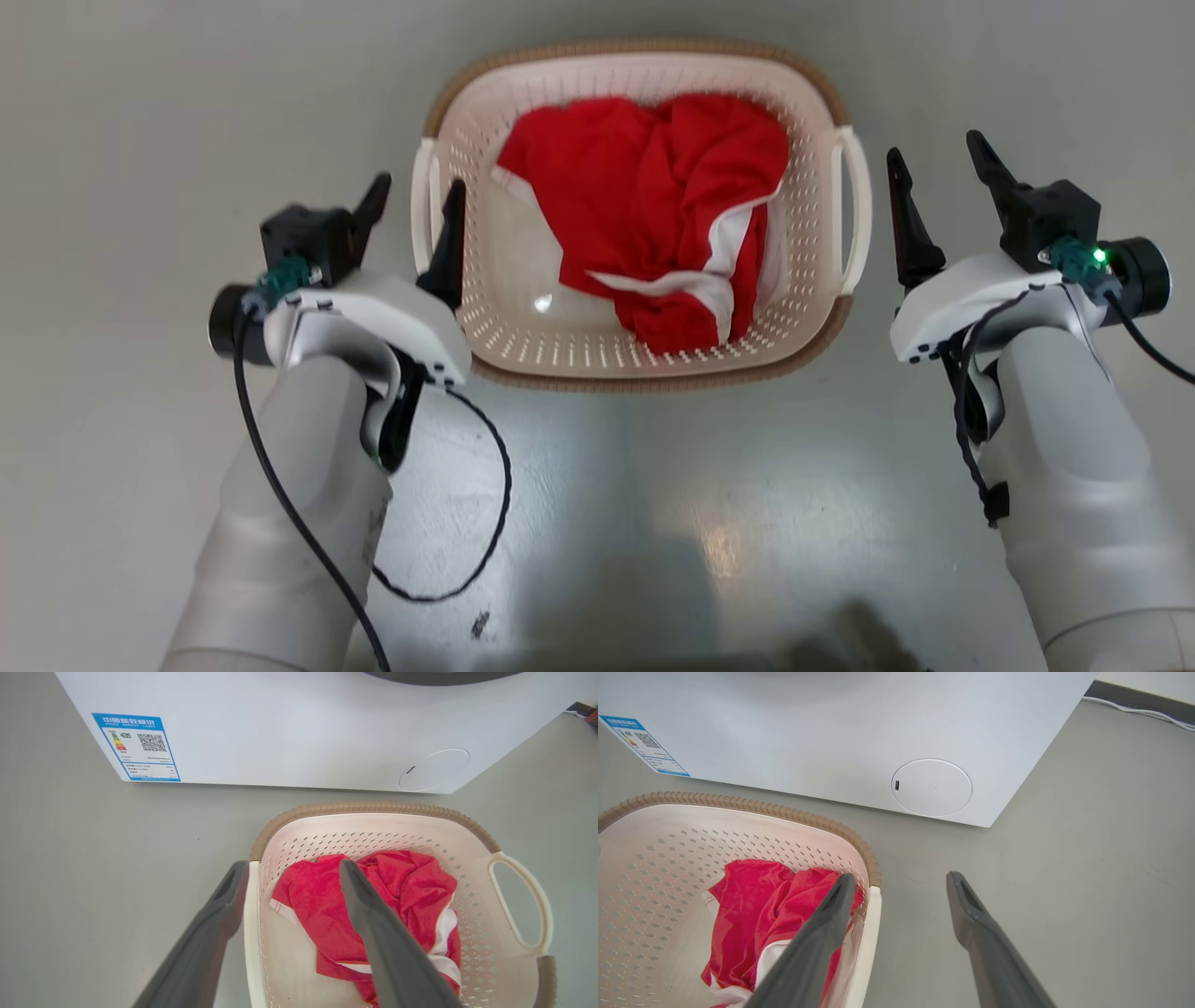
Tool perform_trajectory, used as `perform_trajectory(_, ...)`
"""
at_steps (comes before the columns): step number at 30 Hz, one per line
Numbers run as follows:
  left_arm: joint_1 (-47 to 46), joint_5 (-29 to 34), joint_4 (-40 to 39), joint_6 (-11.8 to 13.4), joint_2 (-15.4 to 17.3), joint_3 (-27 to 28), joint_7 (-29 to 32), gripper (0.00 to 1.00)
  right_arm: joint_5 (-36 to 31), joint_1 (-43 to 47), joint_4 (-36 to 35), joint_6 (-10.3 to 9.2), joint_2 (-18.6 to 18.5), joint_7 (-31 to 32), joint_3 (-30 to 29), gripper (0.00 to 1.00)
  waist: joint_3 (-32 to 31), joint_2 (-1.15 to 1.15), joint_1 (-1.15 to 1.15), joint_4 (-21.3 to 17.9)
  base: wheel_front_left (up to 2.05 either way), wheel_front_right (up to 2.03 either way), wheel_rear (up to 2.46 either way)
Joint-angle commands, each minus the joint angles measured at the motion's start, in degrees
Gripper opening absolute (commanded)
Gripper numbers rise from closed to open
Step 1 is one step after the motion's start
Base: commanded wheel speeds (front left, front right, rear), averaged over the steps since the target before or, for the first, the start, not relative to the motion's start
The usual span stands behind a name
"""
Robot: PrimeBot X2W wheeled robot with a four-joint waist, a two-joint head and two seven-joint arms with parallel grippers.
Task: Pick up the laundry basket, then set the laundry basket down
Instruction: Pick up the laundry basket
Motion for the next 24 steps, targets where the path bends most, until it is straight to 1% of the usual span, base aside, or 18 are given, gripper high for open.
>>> perform_trajectory(1,-0.32,0.19,-0.64,0.46,1.06,1.33,-0.35,1.00,-0.41,0.28,-0.28,0.35,0.37,-0.62,0.91,1.00,2.18,0.00,0.00,-0.07,0.00,0.00,0.00)
perform_trajectory(6,-3.12,1.10,2.18,0.99,1.06,0.79,-0.35,1.00,-1.94,-2.13,2.84,0.35,0.37,-0.62,-0.07,1.00,4.45,0.00,0.00,0.07,0.00,0.00,0.00)
perform_trajectory(11,-4.94,1.24,5.47,2.45,1.06,0.94,-0.35,1.00,-2.20,-3.14,5.29,0.35,0.37,-0.62,-0.21,1.00,5.67,0.00,0.00,0.15,0.00,0.00,0.00)
perform_trajectory(24,-8.80,0.88,8.09,2.68,1.06,-0.59,-0.35,1.00,-1.86,-5.69,6.96,0.35,0.37,-0.62,1.15,1.00,10.62,0.00,0.00,0.77,0.00,0.00,0.00)
